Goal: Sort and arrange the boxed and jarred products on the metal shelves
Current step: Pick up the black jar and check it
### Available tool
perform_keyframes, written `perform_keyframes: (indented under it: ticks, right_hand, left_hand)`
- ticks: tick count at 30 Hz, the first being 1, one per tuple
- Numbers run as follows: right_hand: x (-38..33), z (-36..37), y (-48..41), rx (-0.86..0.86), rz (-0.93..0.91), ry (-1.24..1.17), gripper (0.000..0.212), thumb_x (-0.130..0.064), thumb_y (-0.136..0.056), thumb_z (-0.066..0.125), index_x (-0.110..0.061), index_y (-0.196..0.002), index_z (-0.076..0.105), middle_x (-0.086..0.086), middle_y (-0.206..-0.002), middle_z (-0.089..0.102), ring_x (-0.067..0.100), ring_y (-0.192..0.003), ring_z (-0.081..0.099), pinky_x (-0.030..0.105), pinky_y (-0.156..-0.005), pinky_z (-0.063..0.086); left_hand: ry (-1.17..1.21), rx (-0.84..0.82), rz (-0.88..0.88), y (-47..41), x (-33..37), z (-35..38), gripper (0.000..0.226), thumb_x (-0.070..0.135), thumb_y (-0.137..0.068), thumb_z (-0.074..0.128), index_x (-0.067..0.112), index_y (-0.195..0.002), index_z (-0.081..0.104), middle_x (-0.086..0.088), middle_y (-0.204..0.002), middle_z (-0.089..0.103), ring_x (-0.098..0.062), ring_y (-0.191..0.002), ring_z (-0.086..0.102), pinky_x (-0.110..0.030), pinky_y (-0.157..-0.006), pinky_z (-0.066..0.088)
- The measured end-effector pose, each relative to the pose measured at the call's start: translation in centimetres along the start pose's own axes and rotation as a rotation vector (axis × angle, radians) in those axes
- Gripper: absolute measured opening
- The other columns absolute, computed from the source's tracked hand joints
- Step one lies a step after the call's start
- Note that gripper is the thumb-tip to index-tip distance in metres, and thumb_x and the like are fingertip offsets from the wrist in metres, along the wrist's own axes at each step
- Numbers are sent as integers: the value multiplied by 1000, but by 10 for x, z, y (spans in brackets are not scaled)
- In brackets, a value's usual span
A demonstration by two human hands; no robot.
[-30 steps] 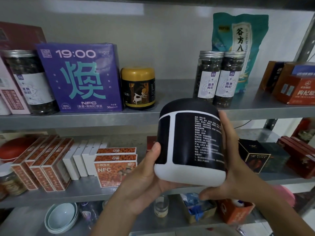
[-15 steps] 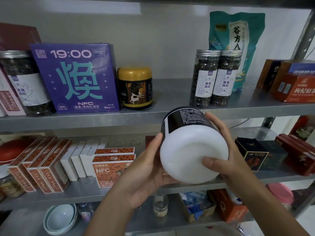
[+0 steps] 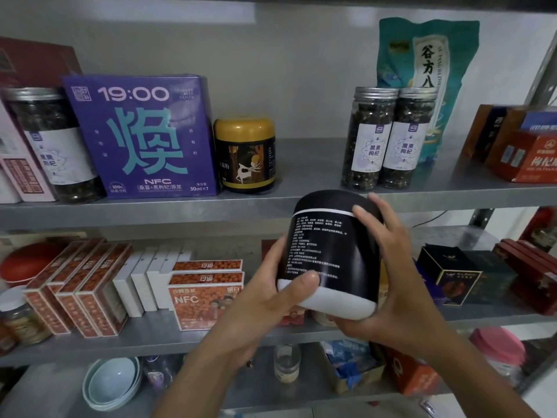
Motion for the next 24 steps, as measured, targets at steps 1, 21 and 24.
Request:
perform_keyframes:
  ticks: [1, 21, 24]
  right_hand:
    - [0, 1, -1, -1, -29, -2, 113, -54, -61, 80, -26, -152, 18, 5, -162, 6, 23, -150, 10, 37, -111, 31]
    - [14, 9, -16, 114, -313, 81, 104, -51, -63, 88, -23, -141, 24, 26, -152, 9, 44, -143, 19, 56, -108, 39]
    - [17, 13, -16, 166, -462, 285, 93, -57, -68, 83, -28, -138, 27, 24, -150, 11, 52, -141, 17, 64, -108, 32]
  left_hand:
    - [28, 8, 24, 0, -2, 0, 75, 64, -59, 81, 54, -127, 51, 9, -124, 66, -16, -115, 63, -29, -86, 55]
    - [140, -64, 146, -15, 4, -21, 73, 48, -78, 73, 35, -143, 42, 6, -141, 54, -15, -130, 51, -29, -94, 51]
    - [-88, -134, 239, -17, 10, -16, 97, 23, -69, 85, 44, -146, 29, 13, -140, 51, -11, -129, 51, -26, -93, 51]
Point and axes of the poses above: each hand's wrist, its own y-axis away from the middle knuckle, its own z-axis out of the palm, x = y × z, the point moved 2 cm from there along -y, towards the middle knuckle
